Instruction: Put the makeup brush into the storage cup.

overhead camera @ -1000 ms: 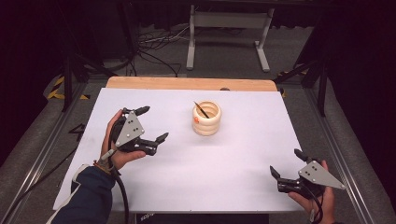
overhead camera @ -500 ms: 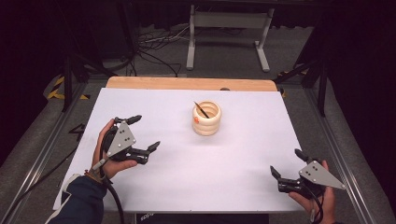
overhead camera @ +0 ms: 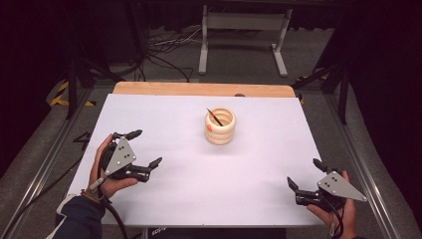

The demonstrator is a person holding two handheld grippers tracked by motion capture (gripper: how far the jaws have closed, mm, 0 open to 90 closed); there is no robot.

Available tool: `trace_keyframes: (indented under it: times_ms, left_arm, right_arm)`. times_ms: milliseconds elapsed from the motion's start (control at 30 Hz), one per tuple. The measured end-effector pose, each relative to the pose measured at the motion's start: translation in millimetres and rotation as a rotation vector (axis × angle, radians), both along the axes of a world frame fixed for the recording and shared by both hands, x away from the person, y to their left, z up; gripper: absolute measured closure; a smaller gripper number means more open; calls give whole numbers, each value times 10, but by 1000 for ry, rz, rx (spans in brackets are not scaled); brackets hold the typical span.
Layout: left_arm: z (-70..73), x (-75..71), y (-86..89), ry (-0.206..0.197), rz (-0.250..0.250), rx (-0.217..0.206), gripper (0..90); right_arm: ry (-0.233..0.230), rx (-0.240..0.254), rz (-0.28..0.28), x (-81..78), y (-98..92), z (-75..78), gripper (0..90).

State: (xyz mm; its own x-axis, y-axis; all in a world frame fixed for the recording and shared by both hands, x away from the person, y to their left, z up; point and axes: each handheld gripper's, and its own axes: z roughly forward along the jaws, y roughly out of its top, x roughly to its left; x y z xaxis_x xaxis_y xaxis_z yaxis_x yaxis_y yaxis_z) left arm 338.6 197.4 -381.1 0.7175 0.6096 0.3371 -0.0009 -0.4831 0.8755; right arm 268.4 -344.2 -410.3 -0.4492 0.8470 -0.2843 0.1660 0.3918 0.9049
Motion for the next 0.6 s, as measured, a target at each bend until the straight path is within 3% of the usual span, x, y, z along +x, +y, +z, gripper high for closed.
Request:
trace_keyframes:
  times_ms: [600]
  left_arm:
    - [-136,-164,246,36,30,28,48]
  right_arm:
    - [5,-6,9,34,32,-11,44]
